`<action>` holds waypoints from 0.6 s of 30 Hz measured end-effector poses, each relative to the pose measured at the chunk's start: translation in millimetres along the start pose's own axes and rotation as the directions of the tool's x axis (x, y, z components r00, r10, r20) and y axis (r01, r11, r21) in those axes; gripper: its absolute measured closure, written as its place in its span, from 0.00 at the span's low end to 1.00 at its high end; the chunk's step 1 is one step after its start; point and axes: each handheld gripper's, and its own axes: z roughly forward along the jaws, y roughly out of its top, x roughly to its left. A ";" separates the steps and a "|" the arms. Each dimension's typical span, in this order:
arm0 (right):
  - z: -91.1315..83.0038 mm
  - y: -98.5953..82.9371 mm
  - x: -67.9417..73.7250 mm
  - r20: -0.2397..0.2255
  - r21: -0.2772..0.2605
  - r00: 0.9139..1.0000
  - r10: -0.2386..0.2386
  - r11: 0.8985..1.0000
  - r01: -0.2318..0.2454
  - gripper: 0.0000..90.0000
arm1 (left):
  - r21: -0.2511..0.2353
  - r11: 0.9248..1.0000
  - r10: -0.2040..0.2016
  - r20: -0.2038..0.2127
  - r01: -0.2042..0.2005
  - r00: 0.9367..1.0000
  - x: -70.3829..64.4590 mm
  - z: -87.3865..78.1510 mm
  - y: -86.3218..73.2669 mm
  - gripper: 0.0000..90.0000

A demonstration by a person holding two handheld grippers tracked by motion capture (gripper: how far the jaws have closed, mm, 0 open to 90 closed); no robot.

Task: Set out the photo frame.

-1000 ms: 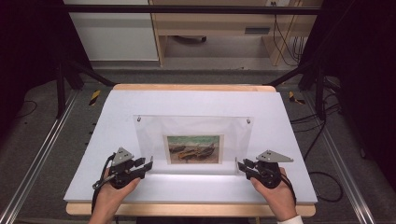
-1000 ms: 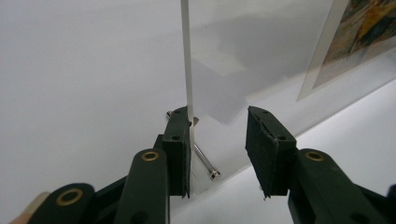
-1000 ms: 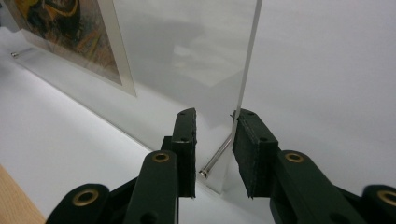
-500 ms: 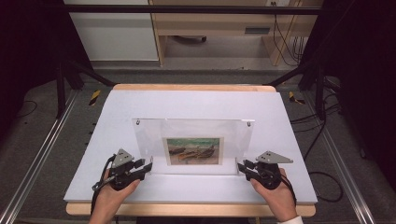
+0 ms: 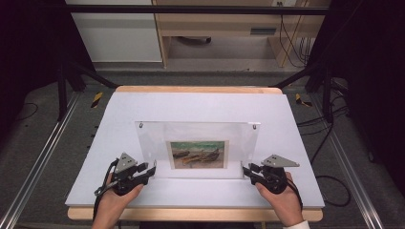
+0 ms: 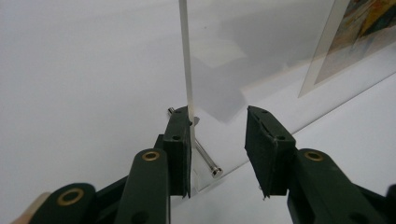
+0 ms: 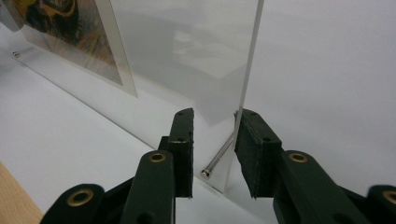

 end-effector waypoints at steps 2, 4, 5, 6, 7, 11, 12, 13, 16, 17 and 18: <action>0.1 0.1 0.0 0.001 0.000 1.000 -0.003 1.000 0.003 0.75 | -0.001 1.000 0.002 -0.003 -0.002 1.000 -0.4 0.1 -0.1 0.67; 0.2 0.0 0.3 0.001 -0.001 1.000 -0.002 1.000 0.002 0.75 | -0.003 1.000 0.001 0.003 -0.001 1.000 -1.2 0.2 -0.2 0.66; 0.2 0.0 0.3 0.001 -0.001 1.000 -0.002 1.000 0.002 0.75 | -0.003 1.000 0.001 0.003 -0.001 1.000 -1.2 0.2 -0.2 0.64; 0.4 0.0 0.3 0.001 -0.002 1.000 -0.006 1.000 0.006 0.74 | -0.004 1.000 0.003 0.000 -0.003 1.000 -2.2 0.3 -0.3 0.64; 0.5 0.3 1.2 0.000 -0.004 1.000 -0.008 1.000 0.008 0.72 | -0.002 1.000 0.010 -0.003 -0.010 1.000 -3.0 0.2 -0.2 0.63; 0.3 1.5 3.9 0.028 0.003 0.999 -0.028 1.000 0.028 0.55 | -0.011 0.999 0.031 -0.001 -0.031 1.000 -7.5 -2.4 -1.1 0.50; 0.1 1.5 4.0 0.037 0.003 0.999 -0.037 0.999 0.036 0.51 | -0.014 0.999 0.042 -0.003 -0.042 0.999 -8.7 -3.7 -1.0 0.47; -0.4 1.2 4.8 0.046 0.008 0.998 -0.040 0.999 0.040 0.46 | -0.019 0.998 0.054 -0.013 -0.055 0.998 -10.1 -4.9 -1.1 0.45; -2.1 0.3 2.2 0.072 0.027 0.995 -0.067 0.998 0.065 0.35 | -0.013 0.995 0.099 -0.029 -0.099 0.995 -12.2 -8.2 -0.7 0.35; -2.8 -0.3 0.9 0.076 0.028 0.994 -0.075 0.997 0.073 0.32 | -0.013 0.994 0.107 -0.032 -0.107 0.994 -12.3 -9.0 -0.7 0.33; -3.5 -0.7 0.0 0.085 0.029 0.994 -0.073 0.997 0.071 0.30 | -0.011 0.994 0.112 -0.033 -0.113 0.993 -12.1 -9.6 -0.9 0.31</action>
